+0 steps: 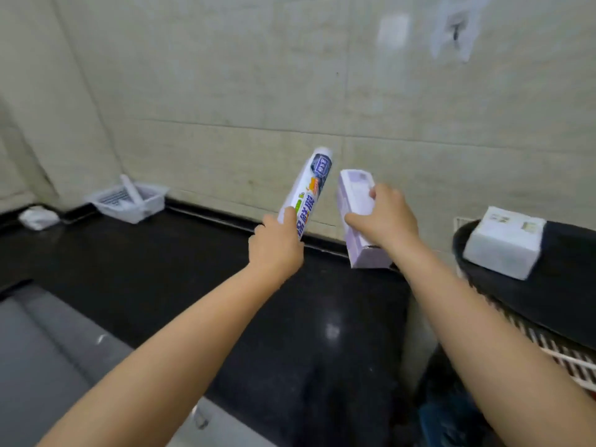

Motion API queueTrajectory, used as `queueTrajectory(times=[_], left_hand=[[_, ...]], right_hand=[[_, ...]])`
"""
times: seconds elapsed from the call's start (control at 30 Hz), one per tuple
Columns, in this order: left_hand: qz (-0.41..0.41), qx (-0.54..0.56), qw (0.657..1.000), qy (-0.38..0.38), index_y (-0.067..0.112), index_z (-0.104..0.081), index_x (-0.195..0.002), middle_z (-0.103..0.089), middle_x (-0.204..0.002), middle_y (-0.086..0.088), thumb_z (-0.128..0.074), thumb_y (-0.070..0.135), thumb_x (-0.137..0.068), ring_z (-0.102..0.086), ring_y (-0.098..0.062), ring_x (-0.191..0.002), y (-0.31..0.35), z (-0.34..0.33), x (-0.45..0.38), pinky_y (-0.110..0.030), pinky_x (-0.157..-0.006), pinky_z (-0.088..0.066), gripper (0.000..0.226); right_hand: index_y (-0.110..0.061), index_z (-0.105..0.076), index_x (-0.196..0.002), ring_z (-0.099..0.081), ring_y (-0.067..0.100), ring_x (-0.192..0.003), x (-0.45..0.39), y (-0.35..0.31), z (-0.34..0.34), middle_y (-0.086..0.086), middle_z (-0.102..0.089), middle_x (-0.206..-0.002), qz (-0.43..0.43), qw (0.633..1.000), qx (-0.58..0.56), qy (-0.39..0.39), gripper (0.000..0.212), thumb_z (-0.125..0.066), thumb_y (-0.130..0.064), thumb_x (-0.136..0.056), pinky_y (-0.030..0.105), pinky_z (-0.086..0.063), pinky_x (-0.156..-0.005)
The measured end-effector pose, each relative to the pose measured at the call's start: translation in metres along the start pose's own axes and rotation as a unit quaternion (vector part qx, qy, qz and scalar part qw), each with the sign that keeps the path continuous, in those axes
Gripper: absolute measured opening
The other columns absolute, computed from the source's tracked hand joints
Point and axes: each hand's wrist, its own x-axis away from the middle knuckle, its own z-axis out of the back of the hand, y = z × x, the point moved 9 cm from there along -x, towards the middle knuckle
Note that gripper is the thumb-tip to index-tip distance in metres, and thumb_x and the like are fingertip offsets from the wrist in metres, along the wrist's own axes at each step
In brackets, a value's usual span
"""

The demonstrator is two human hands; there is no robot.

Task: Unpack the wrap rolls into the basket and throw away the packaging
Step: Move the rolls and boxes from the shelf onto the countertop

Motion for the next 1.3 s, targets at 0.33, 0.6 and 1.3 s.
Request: queueTrajectory(times=[0.33, 0.6, 1.3], left_hand=[[0.078, -0.186, 0.974, -0.100, 0.014, -0.029, -0.130, -0.046, -0.114, -0.014, -0.056, 0.016, -0.087, -0.051, -0.028, -0.098, -0.309, -0.066, -0.005, -0.033, -0.065, -0.030, 0.051], [0.106, -0.157, 0.964, -0.186, 0.014, -0.028, -0.133, -0.044, -0.118, -0.015, -0.054, 0.016, -0.088, -0.048, -0.029, -0.103, -0.396, -0.162, -0.050, -0.034, -0.070, -0.034, 0.051], [-0.023, -0.113, 0.962, -0.249, 0.013, -0.031, -0.130, -0.039, -0.131, -0.011, -0.047, 0.036, -0.091, -0.041, -0.026, -0.117, -0.412, -0.232, -0.124, -0.037, -0.093, -0.039, 0.048]], right_hand=[[-0.007, -0.046, -0.123, -0.053, 0.037, -0.107, 0.041, -0.106, -0.299, 0.018, -0.049, -0.125, -0.026, 0.984, 0.019, -0.176, 0.055, -0.065, -0.028, -0.075, 0.038, -0.045, -0.079], [-0.007, -0.044, -0.124, -0.049, 0.037, -0.112, 0.028, -0.104, -0.434, 0.016, -0.047, -0.128, -0.049, 0.968, 0.064, -0.238, 0.054, -0.062, -0.027, -0.078, 0.042, -0.045, -0.088], [-0.015, -0.032, -0.137, -0.020, 0.026, -0.140, -0.021, -0.094, -0.510, 0.009, -0.026, -0.151, -0.046, 0.950, 0.213, -0.225, 0.061, -0.048, -0.045, -0.087, 0.052, -0.014, -0.114]])
